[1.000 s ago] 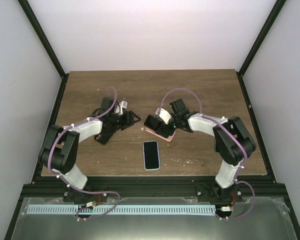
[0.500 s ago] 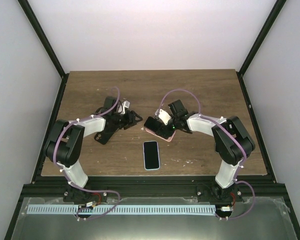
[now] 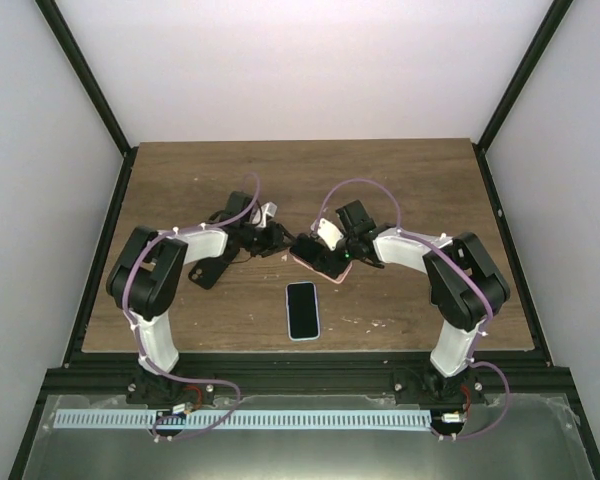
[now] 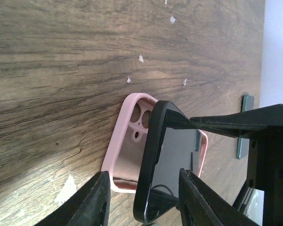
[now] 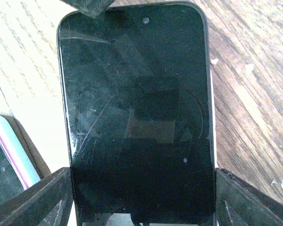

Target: Put the phone into the phone case

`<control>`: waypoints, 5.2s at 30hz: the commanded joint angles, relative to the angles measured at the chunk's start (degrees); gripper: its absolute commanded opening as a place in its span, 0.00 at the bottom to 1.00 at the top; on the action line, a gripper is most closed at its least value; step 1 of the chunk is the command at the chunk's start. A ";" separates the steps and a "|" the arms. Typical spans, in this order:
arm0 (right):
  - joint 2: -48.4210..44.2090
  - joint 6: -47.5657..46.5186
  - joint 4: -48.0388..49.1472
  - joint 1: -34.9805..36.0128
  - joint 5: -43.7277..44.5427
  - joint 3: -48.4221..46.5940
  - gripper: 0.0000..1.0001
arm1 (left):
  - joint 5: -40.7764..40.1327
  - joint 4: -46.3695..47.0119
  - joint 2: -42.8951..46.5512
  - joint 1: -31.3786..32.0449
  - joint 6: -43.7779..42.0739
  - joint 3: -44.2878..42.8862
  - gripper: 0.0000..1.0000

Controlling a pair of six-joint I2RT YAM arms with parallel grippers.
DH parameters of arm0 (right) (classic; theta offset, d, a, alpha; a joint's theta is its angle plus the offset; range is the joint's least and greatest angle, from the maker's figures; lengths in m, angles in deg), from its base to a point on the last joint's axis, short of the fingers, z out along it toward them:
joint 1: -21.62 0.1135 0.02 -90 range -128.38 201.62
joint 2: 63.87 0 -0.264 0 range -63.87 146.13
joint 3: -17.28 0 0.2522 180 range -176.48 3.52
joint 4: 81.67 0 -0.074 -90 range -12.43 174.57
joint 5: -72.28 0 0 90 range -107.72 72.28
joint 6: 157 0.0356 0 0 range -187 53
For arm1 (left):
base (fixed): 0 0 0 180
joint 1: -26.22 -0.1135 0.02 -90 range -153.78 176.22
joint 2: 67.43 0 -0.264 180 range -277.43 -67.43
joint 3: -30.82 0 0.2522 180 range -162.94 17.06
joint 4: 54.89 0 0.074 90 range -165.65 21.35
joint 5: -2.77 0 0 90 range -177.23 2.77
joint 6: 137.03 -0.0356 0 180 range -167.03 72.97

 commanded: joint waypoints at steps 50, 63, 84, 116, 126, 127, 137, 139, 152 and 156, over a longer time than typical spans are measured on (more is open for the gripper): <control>-14.81 79.84 3.92 0.39 12.31 17.54 0.57 | -5.99 -3.32 -6.24 3.61 -9.71 -7.83 0.34; -12.20 75.54 5.65 0.38 13.61 15.34 0.42 | -6.11 -2.80 -6.18 4.08 -11.50 -7.38 0.18; -12.62 79.18 12.44 3.24 8.57 18.69 0.30 | -5.97 -0.10 -9.02 5.23 -9.93 -9.50 0.05; -0.46 41.78 12.50 -8.02 -11.42 5.61 0.84 | -5.00 -2.98 -1.67 4.35 -1.30 -0.98 0.44; -3.03 51.38 22.91 -7.38 -19.62 15.56 0.82 | -3.12 0.74 -1.98 4.82 1.35 3.26 0.38; -3.03 52.49 23.66 -7.22 -19.78 15.84 0.81 | -2.98 0.87 -2.02 4.94 1.45 3.45 0.38; -1.27 63.64 35.36 -5.10 -23.70 18.66 0.79 | -2.45 2.44 -1.84 5.05 1.88 5.50 0.37; -0.98 65.23 37.35 -5.04 -24.31 18.77 0.78 | -2.45 2.51 -2.08 5.03 1.90 5.70 0.33; 0.72 70.45 42.94 -5.04 -28.29 16.51 0.78 | -2.82 1.33 -3.07 5.06 1.34 4.96 0.21; 1.20 71.60 45.04 -4.80 -31.13 17.08 0.78 | -2.69 1.24 -2.82 5.06 1.14 5.09 0.18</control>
